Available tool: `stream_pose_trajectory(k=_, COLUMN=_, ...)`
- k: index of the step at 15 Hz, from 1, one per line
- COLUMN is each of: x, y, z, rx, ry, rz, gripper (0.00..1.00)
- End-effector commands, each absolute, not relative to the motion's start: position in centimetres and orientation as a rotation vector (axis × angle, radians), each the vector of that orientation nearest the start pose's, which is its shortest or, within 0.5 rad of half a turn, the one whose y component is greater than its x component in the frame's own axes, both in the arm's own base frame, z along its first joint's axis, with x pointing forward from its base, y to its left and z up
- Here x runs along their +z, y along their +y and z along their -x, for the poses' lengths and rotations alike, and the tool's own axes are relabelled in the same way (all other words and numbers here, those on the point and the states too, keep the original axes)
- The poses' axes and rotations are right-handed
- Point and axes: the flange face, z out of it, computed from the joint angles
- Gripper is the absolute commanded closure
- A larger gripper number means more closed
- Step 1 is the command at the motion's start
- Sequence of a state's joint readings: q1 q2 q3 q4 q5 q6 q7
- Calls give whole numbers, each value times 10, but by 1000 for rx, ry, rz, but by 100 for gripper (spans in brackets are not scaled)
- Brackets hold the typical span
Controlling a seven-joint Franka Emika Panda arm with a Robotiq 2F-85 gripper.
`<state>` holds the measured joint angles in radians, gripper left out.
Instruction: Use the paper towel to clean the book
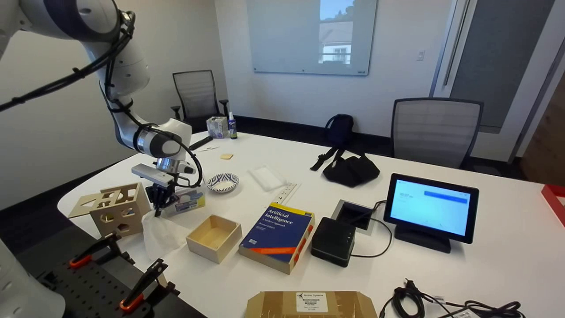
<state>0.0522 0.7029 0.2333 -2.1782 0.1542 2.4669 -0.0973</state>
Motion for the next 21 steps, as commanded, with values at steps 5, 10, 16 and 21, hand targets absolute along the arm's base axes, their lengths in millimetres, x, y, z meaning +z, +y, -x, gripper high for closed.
stream_pose_trajectory(k=5, x=43, y=154, z=-479, rx=549, ry=-394, rz=2775, gripper=100)
stream_pose_trajectory(k=10, x=50, y=148, z=-480, rx=547, ry=-430, rz=2742, gripper=50)
stream_pose_trajectory(k=16, x=61, y=143, z=-478, rx=527, ry=-448, rz=2723, gripper=6)
stream_pose_trajectory(k=21, x=99, y=125, z=-476, rx=452, ry=-229, rz=2838, gripper=0)
